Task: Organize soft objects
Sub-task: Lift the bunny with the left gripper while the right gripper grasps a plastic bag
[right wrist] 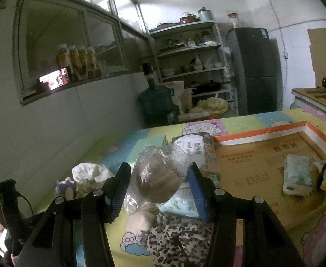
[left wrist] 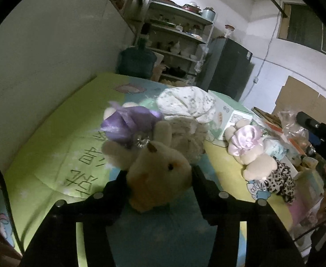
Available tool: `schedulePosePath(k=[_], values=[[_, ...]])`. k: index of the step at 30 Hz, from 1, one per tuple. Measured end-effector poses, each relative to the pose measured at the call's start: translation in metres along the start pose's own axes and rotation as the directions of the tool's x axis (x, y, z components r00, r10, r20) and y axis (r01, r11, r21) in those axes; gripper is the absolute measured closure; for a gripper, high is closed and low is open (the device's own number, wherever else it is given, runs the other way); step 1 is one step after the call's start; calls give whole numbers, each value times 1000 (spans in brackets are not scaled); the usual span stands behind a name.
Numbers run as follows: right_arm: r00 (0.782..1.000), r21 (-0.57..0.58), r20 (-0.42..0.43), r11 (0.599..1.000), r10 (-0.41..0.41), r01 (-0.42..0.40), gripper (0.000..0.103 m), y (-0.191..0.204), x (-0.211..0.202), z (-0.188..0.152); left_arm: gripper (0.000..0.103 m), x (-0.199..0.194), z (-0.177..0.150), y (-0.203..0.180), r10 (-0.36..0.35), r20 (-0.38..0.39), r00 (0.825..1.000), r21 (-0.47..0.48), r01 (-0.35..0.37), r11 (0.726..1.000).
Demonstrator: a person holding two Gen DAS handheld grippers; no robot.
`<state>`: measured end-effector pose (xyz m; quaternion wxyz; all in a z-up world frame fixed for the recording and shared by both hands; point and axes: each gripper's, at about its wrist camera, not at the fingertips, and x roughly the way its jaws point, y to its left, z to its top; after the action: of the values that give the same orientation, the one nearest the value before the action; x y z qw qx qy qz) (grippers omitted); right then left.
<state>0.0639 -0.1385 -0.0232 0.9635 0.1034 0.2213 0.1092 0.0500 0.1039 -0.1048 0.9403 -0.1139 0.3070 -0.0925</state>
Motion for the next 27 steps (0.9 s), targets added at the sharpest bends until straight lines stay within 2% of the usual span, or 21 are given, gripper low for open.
schedulePosePath(k=[3, 8, 17, 21, 27], values=[[1000, -2, 0, 1000, 2, -2, 49, 0, 0, 0, 49, -3, -1, 1, 3, 6, 1000, 1, -3, 1000], [1000, -7, 8, 1000, 11, -11, 49, 1, -6, -1, 49, -19, 1, -5, 1, 60, 998, 36, -3, 999], [999, -15, 44, 1000, 11, -11, 49, 0, -22, 2, 49, -50, 25, -23, -21, 151, 988, 94, 6, 996], [998, -22, 60, 1000, 5, -4, 49, -3, -30, 5, 49, -53, 40, -38, -54, 171, 984, 116, 34, 993], [995, -35, 95, 999, -28, 31, 49, -12, -43, 13, 49, -44, 60, -74, -144, 170, 975, 167, 115, 979]])
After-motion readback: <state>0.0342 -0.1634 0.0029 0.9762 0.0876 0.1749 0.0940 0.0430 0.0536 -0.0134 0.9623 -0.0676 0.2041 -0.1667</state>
